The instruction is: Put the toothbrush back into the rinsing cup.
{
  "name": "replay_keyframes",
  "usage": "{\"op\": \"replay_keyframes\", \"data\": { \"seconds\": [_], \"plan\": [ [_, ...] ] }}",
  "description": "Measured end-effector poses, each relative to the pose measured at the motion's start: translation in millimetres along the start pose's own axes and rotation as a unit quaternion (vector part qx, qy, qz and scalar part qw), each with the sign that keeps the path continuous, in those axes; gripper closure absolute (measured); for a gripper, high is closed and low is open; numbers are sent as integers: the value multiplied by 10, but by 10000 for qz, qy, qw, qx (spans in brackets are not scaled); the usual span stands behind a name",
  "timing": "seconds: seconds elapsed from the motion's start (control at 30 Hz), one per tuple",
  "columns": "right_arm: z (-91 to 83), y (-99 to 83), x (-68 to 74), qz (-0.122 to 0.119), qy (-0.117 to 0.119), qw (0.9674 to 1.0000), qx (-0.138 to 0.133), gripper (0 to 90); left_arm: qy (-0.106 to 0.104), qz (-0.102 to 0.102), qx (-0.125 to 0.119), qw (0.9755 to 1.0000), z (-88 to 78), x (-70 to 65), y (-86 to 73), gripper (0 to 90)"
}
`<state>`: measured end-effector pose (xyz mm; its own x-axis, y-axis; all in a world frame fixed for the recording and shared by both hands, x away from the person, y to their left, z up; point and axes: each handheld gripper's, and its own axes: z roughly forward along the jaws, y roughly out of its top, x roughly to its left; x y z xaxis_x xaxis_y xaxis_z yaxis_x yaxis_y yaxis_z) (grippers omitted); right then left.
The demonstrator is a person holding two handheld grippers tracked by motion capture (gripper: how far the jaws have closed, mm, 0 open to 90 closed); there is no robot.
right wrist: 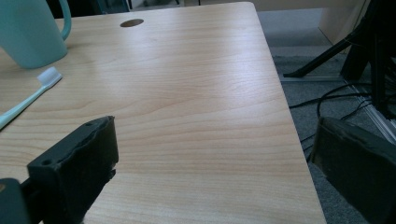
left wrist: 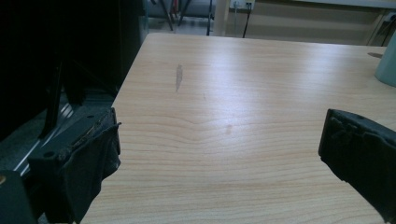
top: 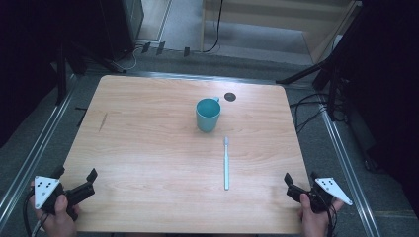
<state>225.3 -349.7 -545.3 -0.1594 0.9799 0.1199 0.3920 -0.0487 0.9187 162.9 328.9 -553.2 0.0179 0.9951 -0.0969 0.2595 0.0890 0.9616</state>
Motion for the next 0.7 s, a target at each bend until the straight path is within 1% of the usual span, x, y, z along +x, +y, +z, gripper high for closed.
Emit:
{"op": "replay_keyframes", "data": {
  "seconds": [0.07, 0.1, 0.13, 0.17, 0.2, 0.33, 0.37, 0.4, 0.47, 0.53, 0.7],
  "plan": [
    [3, 1, 0, 42, -69, 10000, 15, 59, 0, 4, -6, 10000, -1, 0, -1, 0],
    [3, 1, 0, 42, -69, 10000, 15, 59, -2, 3, -7, 10000, -2, 1, -1, 0],
    [7, 3, -2, 59, -84, 9999, 36, 92, -5, -8, -19, 10000, -4, 2, -2, 0],
    [7, 3, -2, 59, -84, 9999, 36, 92, -5, -8, -19, 10000, -4, 2, -2, 0],
    [7, 3, -2, 59, -96, 9999, 33, 122, -8, -12, -19, 10000, -4, 2, -2, 0],
    [7, 3, -3, 62, -113, 9999, 30, 121, -5, 5, -19, 10000, -6, 0, -2, 0],
    [5, 3, -1, 68, -149, 9999, 19, 121, -1, 14, -22, 10000, -7, -2, -2, 0],
    [2, 1, 9, 21, -219, 9998, -7, 122, 10, 41, -9, 10000, -9, -5, -2, 0],
    [1, 0, 25, -57, -249, 9997, -22, 121, 8, 53, -14, 10000, -9, -10, -3, 0],
    [1, -3, 44, -100, -420, 9991, -26, 122, 8, 74, -23, 10000, -9, -14, -4, 0],
    [10, 0, 59, -123, -527, 9985, 34, 122, 3, 88, -25, 10000, -11, -18, -4, 0]
  ]
}}
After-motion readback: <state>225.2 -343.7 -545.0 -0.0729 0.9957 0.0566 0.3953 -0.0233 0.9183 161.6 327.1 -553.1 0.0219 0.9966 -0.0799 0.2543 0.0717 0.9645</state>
